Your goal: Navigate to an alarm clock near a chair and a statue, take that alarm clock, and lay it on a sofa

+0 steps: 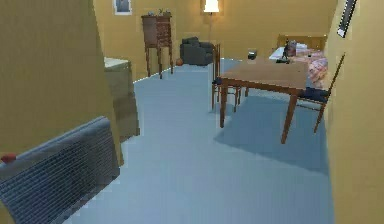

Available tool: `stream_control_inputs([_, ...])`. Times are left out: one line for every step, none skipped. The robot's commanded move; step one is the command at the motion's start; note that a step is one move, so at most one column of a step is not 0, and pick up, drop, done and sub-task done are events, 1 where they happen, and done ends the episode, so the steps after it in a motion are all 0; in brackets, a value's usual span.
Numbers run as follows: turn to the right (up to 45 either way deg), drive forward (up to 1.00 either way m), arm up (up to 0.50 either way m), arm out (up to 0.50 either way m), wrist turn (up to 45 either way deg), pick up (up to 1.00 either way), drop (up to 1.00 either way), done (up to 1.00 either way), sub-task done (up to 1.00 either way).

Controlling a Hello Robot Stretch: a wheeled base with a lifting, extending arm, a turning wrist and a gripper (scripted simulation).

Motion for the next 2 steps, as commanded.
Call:
stream_control_inputs([0.0, 1.00, 0.00, 0.00, 0.0, 0.00, 0.00, 0.00, 0.00])
stream_control_inputs([0.0, 1.00, 0.00, 0.00, 0.0, 0.00, 0.00, 0.00, 0.00])
